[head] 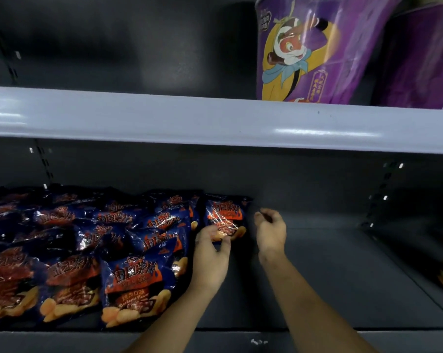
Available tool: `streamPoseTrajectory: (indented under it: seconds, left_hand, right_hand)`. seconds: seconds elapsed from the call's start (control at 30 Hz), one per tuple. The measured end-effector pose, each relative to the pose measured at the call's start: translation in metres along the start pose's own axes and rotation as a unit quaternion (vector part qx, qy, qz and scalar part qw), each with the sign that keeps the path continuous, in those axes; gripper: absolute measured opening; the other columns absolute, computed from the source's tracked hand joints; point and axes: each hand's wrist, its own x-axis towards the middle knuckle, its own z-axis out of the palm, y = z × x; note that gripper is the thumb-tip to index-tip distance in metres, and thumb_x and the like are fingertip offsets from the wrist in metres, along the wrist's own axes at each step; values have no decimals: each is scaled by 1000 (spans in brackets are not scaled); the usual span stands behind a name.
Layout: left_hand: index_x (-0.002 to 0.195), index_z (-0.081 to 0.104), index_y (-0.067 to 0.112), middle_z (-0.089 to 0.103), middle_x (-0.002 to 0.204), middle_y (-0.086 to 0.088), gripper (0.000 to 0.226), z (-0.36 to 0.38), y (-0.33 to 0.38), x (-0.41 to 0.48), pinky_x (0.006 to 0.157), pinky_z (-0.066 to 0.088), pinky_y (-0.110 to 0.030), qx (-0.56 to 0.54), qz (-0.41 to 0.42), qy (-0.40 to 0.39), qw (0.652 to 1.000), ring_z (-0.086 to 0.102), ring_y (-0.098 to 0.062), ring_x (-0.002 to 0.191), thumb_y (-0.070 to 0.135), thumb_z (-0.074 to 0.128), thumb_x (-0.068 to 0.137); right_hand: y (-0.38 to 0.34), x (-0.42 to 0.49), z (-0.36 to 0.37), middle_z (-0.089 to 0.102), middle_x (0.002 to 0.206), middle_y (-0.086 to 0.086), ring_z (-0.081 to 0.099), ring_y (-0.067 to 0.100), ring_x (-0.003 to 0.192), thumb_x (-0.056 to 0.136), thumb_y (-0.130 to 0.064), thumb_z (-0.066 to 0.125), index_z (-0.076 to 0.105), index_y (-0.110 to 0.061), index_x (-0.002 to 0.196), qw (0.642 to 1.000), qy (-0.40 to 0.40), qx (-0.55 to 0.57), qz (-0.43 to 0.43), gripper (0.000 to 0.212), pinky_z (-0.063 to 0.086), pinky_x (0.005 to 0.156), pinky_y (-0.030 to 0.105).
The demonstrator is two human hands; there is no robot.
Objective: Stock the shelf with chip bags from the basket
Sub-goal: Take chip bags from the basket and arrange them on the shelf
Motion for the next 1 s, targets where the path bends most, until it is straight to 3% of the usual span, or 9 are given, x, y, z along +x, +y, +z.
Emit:
streamPoseTrajectory:
  seconds: [0.13, 0.27, 0.4, 0.47, 0.6, 0.77, 1.0]
  left_hand:
    - [103, 60, 25, 64, 106, 6, 11, -1, 3, -3, 85, 46, -14, -27, 6, -41, 999, 60, -7, 103, 16, 61, 96]
    - [91, 62, 27, 67, 96, 6, 16, 7, 9, -11, 79, 50, -20, -63, 9, -83, 995, 65, -14, 87, 12, 60, 96]
    - [88, 63, 15, 65, 82, -4, 14, 37, 18, -30, 51, 42, -11, -100, 0, -151, 983, 56, -7, 59, 5, 56, 95]
    - [85, 61, 16, 63, 73, -4, 15, 59, 26, -50, 47, 38, -15, -114, 3, -188, 976, 52, -6, 50, 6, 56, 96]
    - [81, 58, 20, 61, 65, 1, 19, 100, 50, -105, 44, 35, -20, -126, 20, -271, 954, 50, -11, 47, 11, 57, 97]
    - [83, 57, 17, 61, 65, 0, 17, 147, 71, -184, 42, 36, -21, -115, 31, -383, 916, 50, -15, 50, 12, 55, 98]
    - [89, 61, 13, 64, 68, 2, 12, 216, -3, -307, 47, 37, -27, -12, -46, -562, 826, 55, -15, 51, 14, 56, 99]
  right_hand:
    - [-14, -9, -10, 66, 81, 3, 57, 13, 68, 92, 3, 54, 64, -19, 84, 999, -12, 29, 12, 26, 46, 66, 30]
    - [-29, -28, -32, 64, 72, 5, 54, 10, 53, 93, 6, 50, 62, -15, 81, 998, -5, 60, 17, 27, 42, 49, 24]
    - [-38, -47, -77, 59, 67, 7, 50, 12, 49, 98, 4, 47, 58, -12, 87, 996, 17, 89, 16, 22, 40, 44, 23]
    - [-41, -55, -110, 56, 66, 9, 47, 16, 51, 99, 3, 47, 57, -11, 89, 993, 34, 110, 13, 20, 39, 46, 24]
    - [-49, -70, -182, 53, 51, 0, 45, 20, 54, 102, -6, 52, 55, -9, 85, 986, 77, 145, 9, 18, 37, 52, 27]
    - [-44, -107, -289, 59, 55, 0, 54, 18, 51, 102, -15, 55, 58, -10, 88, 981, 132, 145, 4, 16, 42, 54, 28]
    - [39, -189, -430, 59, 61, 7, 50, 19, 49, 99, -8, 52, 60, -10, 86, 954, 261, 134, 69, 15, 43, 48, 22]
